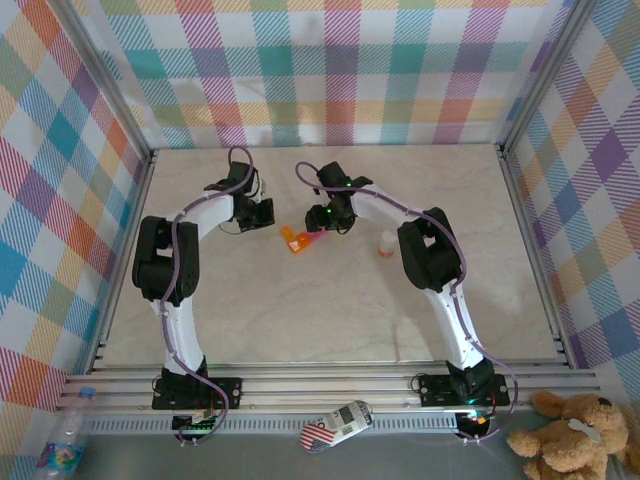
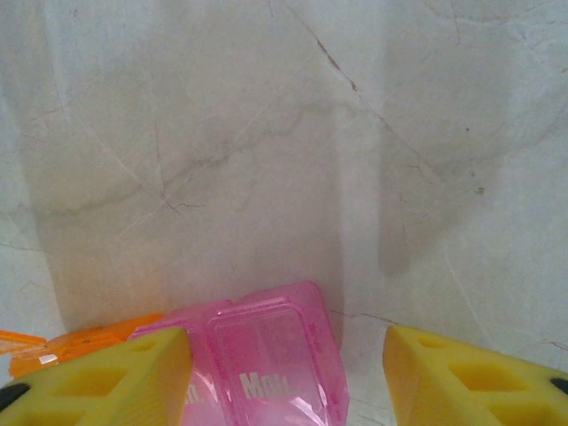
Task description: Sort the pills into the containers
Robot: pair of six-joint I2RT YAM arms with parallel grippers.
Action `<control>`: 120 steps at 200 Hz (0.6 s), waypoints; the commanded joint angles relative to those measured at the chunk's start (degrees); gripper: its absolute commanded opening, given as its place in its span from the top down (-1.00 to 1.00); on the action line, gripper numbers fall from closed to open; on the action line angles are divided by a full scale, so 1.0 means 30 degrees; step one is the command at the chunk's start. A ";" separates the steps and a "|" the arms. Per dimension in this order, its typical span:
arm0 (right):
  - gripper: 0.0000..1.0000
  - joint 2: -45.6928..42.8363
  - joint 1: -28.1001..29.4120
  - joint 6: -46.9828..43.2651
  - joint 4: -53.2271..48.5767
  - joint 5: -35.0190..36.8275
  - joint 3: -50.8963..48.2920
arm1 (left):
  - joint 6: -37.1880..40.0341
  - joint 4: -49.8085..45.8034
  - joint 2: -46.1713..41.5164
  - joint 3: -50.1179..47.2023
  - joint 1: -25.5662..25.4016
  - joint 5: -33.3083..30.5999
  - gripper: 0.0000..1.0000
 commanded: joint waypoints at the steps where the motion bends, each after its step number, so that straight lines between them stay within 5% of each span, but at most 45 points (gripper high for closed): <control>1: -0.18 0.0298 0.0200 -0.0158 -0.0460 -0.0035 -0.0488 | -0.0012 -0.0837 0.0479 0.0718 0.0153 0.0417 1.00; 120: -0.17 0.0122 0.0171 0.0056 -0.0236 0.0140 -0.1143 | -0.0511 -0.0612 -0.0330 0.0252 -0.0953 0.2291 1.00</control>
